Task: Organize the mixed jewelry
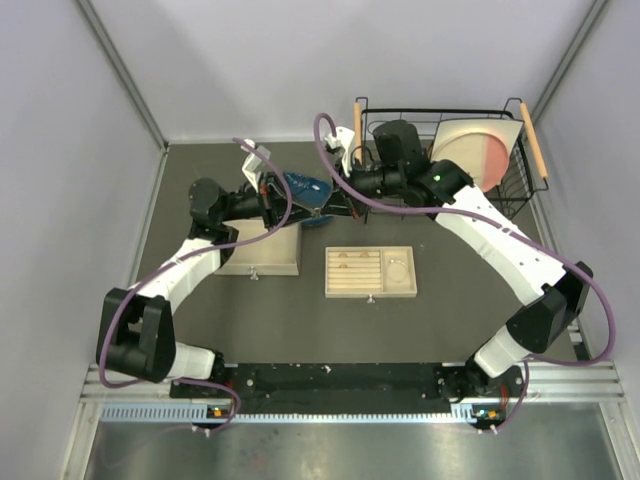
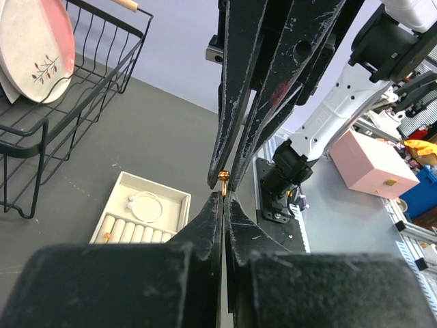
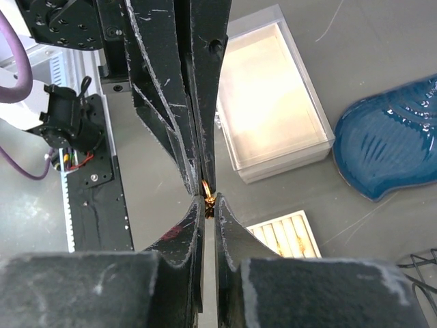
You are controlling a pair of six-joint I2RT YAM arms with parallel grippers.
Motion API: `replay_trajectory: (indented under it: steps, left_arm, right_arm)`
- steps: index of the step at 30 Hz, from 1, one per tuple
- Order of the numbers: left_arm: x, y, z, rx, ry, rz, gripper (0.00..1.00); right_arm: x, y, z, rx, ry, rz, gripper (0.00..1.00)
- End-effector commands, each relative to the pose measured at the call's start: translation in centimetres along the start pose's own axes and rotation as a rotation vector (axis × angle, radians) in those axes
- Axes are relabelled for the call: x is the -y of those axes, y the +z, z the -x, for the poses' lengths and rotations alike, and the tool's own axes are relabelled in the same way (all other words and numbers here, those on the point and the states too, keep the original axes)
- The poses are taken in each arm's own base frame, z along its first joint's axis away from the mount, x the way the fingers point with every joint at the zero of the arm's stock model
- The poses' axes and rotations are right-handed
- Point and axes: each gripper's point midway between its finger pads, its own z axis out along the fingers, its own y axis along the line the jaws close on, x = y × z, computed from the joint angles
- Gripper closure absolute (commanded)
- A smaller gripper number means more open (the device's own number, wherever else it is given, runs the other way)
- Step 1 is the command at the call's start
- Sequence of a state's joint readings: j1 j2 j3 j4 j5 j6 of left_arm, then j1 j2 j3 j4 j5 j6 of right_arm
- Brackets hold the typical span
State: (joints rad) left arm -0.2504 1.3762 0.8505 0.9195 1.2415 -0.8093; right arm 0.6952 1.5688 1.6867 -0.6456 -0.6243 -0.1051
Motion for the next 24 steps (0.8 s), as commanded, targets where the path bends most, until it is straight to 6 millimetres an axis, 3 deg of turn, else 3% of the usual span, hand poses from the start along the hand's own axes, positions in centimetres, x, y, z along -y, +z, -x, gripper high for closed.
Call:
replay_trajectory:
  steps: [1, 2, 5, 9, 12, 16, 18, 19, 21, 22, 24]
  left_arm:
    - [0.1, -0.2, 0.3, 0.011, 0.055, 0.027, 0.88]
    - [0.0, -0.3, 0.5, 0.018, 0.058, 0.045, 0.75]
    - [-1.0, -1.4, 1.6, 0.055, 0.073, 0.116, 0.65]
    - [-1.5, -3.5, 3.7, 0.1, 0.091, 0.173, 0.38]
    - [-3.0, -5.9, 5.0, 0.146, 0.072, 0.255, 0.36]
    - [-5.6, -10.7, 7.0, 0.24, 0.027, 0.405, 0.36]
    - [-6.2, -11.8, 7.5, 0.259, 0.013, 0.432, 0.36]
    - [-6.6, -12.7, 7.7, 0.274, 0.005, 0.457, 0.36]
    - [-6.9, -13.3, 7.8, 0.28, -0.008, 0.476, 0.36]
    - [-7.1, -13.8, 7.8, 0.282, -0.006, 0.486, 0.36]
    - [-7.4, -14.1, 7.4, 0.279, -0.03, 0.499, 0.37]
  right_arm:
    - [0.3, -0.7, 1.5, 0.036, -0.061, -0.026, 1.0]
    - [0.9, -0.9, 1.3, 0.028, -0.067, -0.06, 1.0]
    - [1.9, -1.4, 0.5, -0.006, -0.099, -0.123, 1.0]
    - [3.3, -1.5, -1.3, -0.071, -0.133, -0.183, 1.0]
    - [4.7, -0.8, -4.2, -0.155, -0.179, -0.22, 1.0]
    - [6.1, 1.4, -9.8, -0.311, -0.28, -0.238, 1.0]
    - [6.8, 2.7, -11.7, -0.361, -0.348, -0.283, 1.0]
    - [7.0, 3.1, -13.9, -0.407, -0.371, -0.274, 1.0]
    - [7.1, 4.1, -15.1, -0.429, -0.415, -0.289, 1.0]
    - [7.1, 4.6, -16.8, -0.464, -0.422, -0.281, 1.0]
    - [6.9, 5.4, -17.6, -0.473, -0.444, -0.286, 1.0]
